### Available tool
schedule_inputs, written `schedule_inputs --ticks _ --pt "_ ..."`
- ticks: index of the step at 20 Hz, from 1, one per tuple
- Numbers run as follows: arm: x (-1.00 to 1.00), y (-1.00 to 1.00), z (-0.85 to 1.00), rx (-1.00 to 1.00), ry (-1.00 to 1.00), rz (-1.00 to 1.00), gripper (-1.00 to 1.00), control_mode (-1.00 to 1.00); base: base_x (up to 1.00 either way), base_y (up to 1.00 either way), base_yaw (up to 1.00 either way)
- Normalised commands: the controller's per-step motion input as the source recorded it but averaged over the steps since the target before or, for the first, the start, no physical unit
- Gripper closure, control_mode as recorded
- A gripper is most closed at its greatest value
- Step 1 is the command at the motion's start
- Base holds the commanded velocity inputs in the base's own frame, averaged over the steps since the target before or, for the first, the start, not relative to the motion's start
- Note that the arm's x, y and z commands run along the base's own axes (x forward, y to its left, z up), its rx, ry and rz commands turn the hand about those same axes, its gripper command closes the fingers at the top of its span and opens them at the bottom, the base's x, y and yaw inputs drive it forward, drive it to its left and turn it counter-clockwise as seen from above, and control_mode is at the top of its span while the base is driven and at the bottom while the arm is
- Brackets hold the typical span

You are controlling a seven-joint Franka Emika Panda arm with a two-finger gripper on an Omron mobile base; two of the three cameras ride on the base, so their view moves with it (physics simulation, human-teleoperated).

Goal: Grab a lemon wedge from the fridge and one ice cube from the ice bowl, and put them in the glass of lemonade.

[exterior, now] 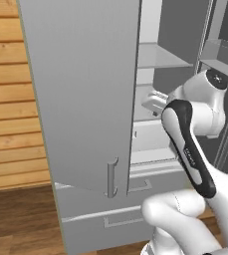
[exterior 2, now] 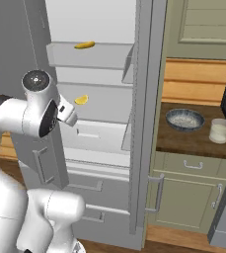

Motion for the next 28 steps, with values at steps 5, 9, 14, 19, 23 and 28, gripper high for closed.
schedule_inputs --ticks 5,9,14,19,23,28 --pt "0.47 -0.16 0.01 0.21 0.00 -0.11 -1.00 -1.00 0.00 0.00 0.00" --pt "0.79 -0.09 -0.12 0.28 0.00 0.00 -1.00 -1.00 0.00 0.00 0.00" --pt "0.73 -0.04 -0.01 0.37 0.00 0.18 -1.00 -1.00 0.00 0.00 0.00" --pt "0.31 0.06 0.00 0.28 0.07 0.23 -1.00 -1.00 0.00 0.00 0.00" --pt "0.28 0.20 0.00 0.13 0.07 0.17 -1.00 -1.00 0.00 0.00 0.00" --pt "0.48 0.42 -0.04 0.00 0.00 0.02 -1.00 -1.00 0.00 0.00 0.00"
